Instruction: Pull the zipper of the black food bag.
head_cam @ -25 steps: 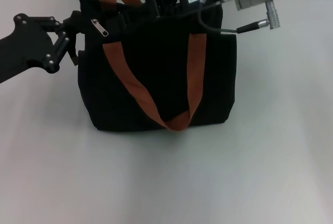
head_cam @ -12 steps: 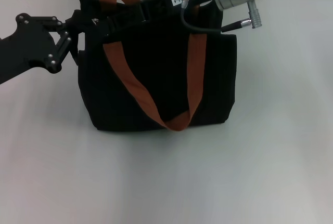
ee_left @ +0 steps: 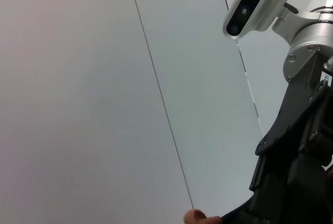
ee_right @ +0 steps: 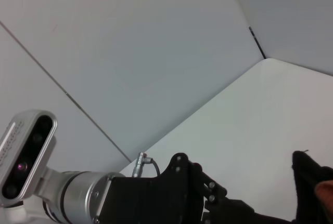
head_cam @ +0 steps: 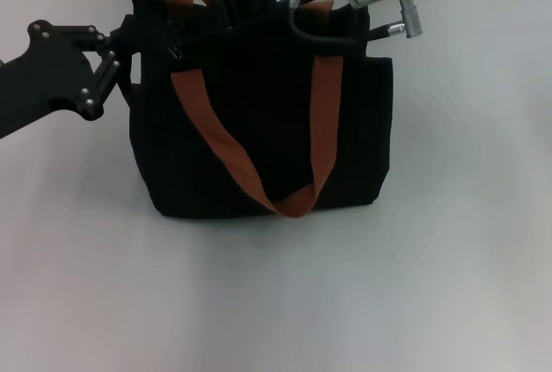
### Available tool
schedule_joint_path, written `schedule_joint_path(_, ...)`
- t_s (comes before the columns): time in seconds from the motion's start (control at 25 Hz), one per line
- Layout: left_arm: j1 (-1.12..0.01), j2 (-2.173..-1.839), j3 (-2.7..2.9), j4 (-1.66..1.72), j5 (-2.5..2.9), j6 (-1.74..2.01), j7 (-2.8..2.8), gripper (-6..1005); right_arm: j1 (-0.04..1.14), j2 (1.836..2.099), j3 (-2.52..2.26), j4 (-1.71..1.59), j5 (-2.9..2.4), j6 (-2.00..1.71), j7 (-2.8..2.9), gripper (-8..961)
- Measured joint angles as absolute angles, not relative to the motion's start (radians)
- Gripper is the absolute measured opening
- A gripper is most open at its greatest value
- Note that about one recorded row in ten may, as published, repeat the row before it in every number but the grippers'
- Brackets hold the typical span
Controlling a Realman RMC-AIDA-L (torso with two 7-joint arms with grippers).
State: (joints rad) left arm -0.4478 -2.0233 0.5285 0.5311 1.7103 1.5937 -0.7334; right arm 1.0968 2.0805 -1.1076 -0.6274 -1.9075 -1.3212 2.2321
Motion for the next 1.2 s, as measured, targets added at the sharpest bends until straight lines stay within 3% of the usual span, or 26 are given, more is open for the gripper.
schedule_joint_path(0.28,-0.450,-2.023,0.526,0.531,1.710,1.594,-0.734,53,1.116,2.086,-1.174,-0.623,-1.904,-1.282,2.229,458)
schedule_joint_path(1.2,-0.443,-2.022,0.523,0.532,1.704,1.607,-0.736,60,1.120,2.087,-1.176,-0.632,-1.895,-1.317,2.250,420)
